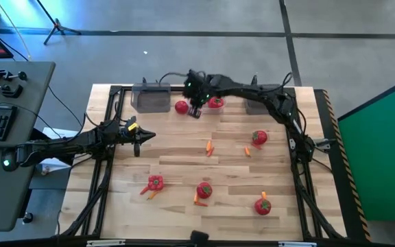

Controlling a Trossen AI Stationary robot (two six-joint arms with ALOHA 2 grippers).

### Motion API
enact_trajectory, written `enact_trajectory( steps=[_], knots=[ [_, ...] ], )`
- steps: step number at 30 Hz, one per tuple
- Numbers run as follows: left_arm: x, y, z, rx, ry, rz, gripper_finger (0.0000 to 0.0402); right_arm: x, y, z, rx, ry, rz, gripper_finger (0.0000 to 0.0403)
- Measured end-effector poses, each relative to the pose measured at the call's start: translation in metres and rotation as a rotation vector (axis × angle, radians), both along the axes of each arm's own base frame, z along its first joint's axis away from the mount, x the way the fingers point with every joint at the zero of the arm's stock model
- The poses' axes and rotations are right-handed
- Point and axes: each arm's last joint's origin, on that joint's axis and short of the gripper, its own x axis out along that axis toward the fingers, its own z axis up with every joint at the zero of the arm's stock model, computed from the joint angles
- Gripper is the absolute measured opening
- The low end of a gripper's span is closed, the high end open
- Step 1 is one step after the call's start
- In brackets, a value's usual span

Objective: Sort produce into baskets
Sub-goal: Put the red bell pepper into the transparent bin

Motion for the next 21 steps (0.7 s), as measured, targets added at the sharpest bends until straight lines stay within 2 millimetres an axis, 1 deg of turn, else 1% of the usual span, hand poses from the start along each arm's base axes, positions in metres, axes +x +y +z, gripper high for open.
enact_trajectory(
  steps=[3,8,14,17,21],
  knots=[
    [0.0,0.0,0.0,0.017,0.003,-0.005,0.0,0.012,0.011,-0.016,-0.003,-0.081,0.04,0.0003],
    [0.0,0.0,0.0,0.022,0.004,-0.009,0.0,0.022,0.027,-0.04,-0.012,-0.162,0.063,0.0],
    [0.0,0.0,0.0,0.022,0.003,-0.009,0.0,0.031,0.046,-0.063,-0.033,-0.275,0.062,0.0],
    [0.0,0.0,0.0,0.016,0.001,-0.008,0.0,0.029,0.055,-0.069,-0.069,-0.309,0.041,0.0],
    [0.0,0.0,0.0,0.015,-0.001,-0.01,0.0,0.018,0.065,-0.066,-0.076,-0.385,0.017,0.0]
  ],
)
